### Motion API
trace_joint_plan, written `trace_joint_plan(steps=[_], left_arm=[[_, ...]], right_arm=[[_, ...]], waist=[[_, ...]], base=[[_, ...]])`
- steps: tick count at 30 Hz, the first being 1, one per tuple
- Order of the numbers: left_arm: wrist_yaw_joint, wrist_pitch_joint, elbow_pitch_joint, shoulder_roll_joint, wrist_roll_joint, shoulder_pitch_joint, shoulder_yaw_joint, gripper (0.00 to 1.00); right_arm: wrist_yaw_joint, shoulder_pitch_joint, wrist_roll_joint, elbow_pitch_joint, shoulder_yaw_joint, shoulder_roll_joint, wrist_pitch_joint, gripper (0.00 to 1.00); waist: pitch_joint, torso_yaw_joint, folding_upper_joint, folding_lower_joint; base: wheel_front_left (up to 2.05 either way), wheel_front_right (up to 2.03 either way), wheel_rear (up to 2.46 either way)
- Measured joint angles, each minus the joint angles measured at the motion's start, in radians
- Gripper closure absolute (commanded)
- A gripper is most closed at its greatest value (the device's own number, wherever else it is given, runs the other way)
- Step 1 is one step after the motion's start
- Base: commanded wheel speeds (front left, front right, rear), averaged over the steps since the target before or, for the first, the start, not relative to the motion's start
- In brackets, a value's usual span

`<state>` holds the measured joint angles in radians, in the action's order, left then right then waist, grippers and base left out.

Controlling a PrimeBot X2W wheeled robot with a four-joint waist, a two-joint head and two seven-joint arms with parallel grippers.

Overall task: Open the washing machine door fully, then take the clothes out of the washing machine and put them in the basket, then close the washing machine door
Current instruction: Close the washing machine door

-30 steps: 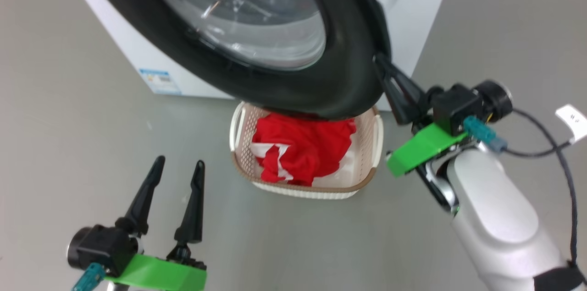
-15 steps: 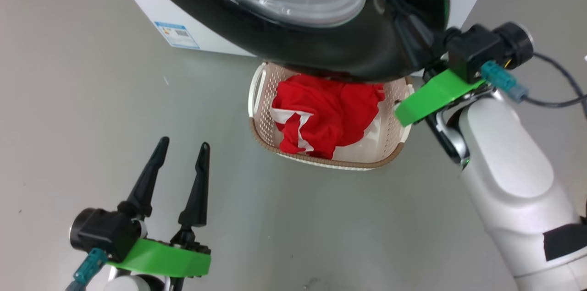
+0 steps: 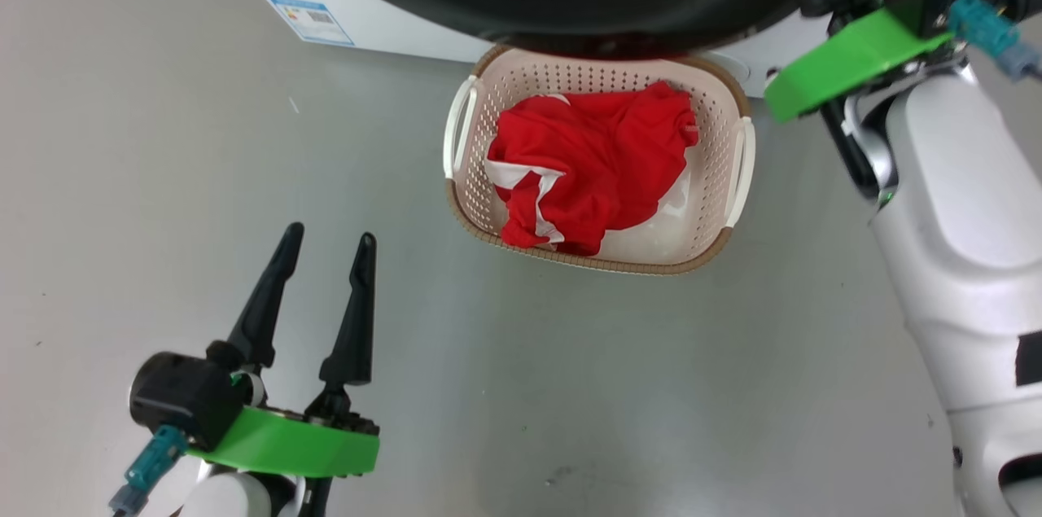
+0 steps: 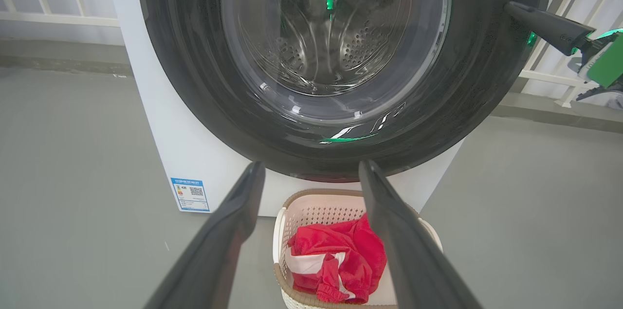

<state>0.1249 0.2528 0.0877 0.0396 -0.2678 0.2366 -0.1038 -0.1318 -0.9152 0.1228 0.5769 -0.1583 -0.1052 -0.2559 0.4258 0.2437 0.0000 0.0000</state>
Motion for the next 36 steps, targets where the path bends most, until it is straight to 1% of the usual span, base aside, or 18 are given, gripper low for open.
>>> trace_joint_plan(steps=[5, 9, 14, 16, 19, 28, 32, 33, 34, 35, 36], left_arm=[[0.0, 0.0, 0.002, -0.002, -0.021, 0.022, -0.005, 0.0], [0.0, 0.0, 0.002, -0.004, -0.038, 0.044, -0.018, 0.0], [0.0, 0.001, 0.003, -0.006, -0.061, 0.059, -0.035, 0.0], [0.0, 0.001, 0.007, -0.006, -0.071, 0.06, -0.039, 0.0], [-0.003, 0.001, 0.014, -0.006, -0.083, 0.063, -0.051, 0.0], [-0.013, 0.001, 0.019, -0.007, -0.122, 0.092, -0.064, 0.0], [-0.019, 0.001, 0.019, -0.007, -0.149, 0.091, -0.056, 0.0], [-0.019, 0.001, 0.019, -0.007, -0.15, 0.091, -0.054, 0.0], [-0.019, 0.001, 0.02, -0.007, -0.15, 0.091, -0.052, 0.0], [-0.021, 0.001, 0.022, -0.007, -0.152, 0.091, -0.049, 0.0], [-0.021, 0.001, 0.024, -0.007, -0.152, 0.09, -0.046, 0.0]], right_arm=[[0.0, -0.076, -0.016, 0.065, 0.025, 0.0, -0.001, 1.0], [0.0, -0.141, -0.058, 0.107, 0.036, -0.007, -0.001, 1.0], [-0.001, -0.201, -0.106, 0.129, 0.049, -0.02, -0.001, 1.0], [-0.008, -0.214, -0.128, 0.142, 0.056, -0.015, -0.008, 1.0], [-0.009, -0.238, -0.15, 0.165, 0.067, -0.011, -0.008, 1.0], [-0.01, -0.239, -0.152, 0.183, 0.074, 0.002, -0.008, 1.0], [-0.007, -0.213, -0.131, 0.157, 0.074, 0.005, -0.008, 1.0], [-0.004, -0.203, -0.119, 0.152, 0.072, 0.007, -0.008, 0.93], [-0.003, -0.189, -0.113, 0.146, 0.067, 0.009, -0.008, 0.65], [-0.003, -0.17, -0.109, 0.138, 0.058, 0.011, -0.008, 0.45], [-0.003, -0.148, -0.099, 0.13, 0.05, 0.014, -0.008, 0.14]], waist=[[0.023, 0.002, 0.0, 0.0], [0.045, 0.009, 0.0, 0.0], [0.072, 0.022, 0.0, 0.0], [0.082, 0.026, 0.0, 0.0], [0.097, 0.031, 0.0, 0.0], [0.087, 0.024, 0.0, 0.0], [0.064, 0.01, 0.0, 0.0], [0.058, 0.007, 0.0, 0.0], [0.051, 0.003, 0.0, 0.0], [0.044, -0.001, 0.0, 0.0], [0.037, -0.005, 0.0, 0.0]], base=[[0.0, 0.0, 0.0], [0.0, 0.0, 0.0], [0.0, 0.0, 0.0], [0.0, 0.0, 0.0], [0.0, 0.0, 0.0], [0.0, 0.0, 0.0], [0.0, 0.0, 0.0], [0.0, 0.0, 0.0], [0.0, 0.0, 0.0], [0.0, 0.0, 0.0], [0.0, 0.0, 0.0]])
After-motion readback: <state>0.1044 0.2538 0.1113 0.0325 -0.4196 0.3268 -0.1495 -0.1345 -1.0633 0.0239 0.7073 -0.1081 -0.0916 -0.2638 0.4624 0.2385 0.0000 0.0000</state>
